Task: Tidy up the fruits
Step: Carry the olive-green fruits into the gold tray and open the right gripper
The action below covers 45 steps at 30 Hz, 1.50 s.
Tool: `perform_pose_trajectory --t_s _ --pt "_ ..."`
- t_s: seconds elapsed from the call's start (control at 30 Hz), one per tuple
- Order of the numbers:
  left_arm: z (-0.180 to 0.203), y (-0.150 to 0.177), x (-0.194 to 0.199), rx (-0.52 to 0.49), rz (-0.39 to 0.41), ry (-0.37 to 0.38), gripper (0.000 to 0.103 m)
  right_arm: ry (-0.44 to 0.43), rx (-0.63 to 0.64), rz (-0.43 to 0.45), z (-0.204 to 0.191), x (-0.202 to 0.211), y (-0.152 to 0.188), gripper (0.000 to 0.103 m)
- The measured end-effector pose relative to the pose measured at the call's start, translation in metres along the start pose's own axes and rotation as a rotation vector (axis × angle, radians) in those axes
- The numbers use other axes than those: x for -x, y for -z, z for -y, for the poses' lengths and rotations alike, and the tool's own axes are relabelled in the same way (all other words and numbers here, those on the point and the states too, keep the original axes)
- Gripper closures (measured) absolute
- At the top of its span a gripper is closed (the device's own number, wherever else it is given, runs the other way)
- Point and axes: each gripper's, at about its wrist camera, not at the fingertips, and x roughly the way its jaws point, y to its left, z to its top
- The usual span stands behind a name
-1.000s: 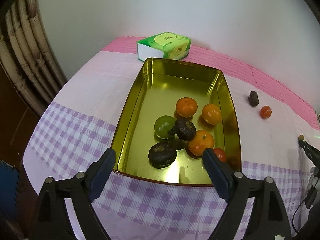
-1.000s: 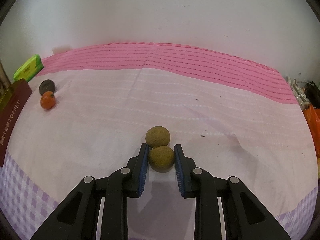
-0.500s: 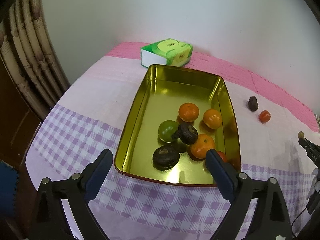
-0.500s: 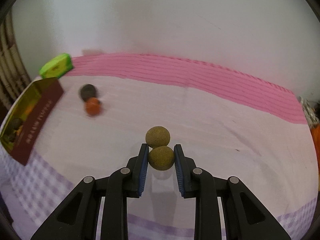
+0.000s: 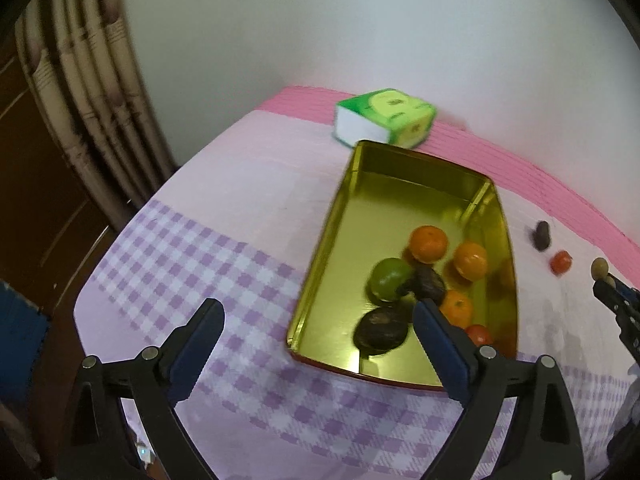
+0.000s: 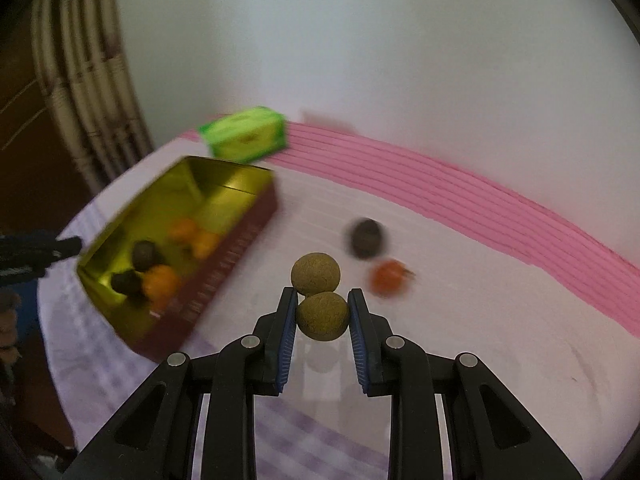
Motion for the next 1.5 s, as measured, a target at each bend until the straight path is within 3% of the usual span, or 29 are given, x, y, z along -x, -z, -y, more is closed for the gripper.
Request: perform_pose_trajectory --t_s 0.2,0.5,0.93,1.5 --pt "-0.011 0.0 -0.002 0.045 -0.013 -0.02 0.009 -0.092 0.061 -0.009 -0.054 -0.023 -0.023 0.076" --pt "-0.01 0.002 -0.001 0.041 -0.019 -0.017 0.009 -0.116 0.117 -0.059 -0.089 -0.059 -0.032 0.076" --pt "-0.017 0.001 -0.01 0.075 -0.046 -0.04 0.009 -0.113 0.153 -0.099 -0.097 -0.078 -0.03 0.076" --pt "-0.009 0.002 -0.008 0.037 -0.026 -0.024 0.009 -0.123 0.136 -0.125 -0.098 -0.087 -0.025 0.074"
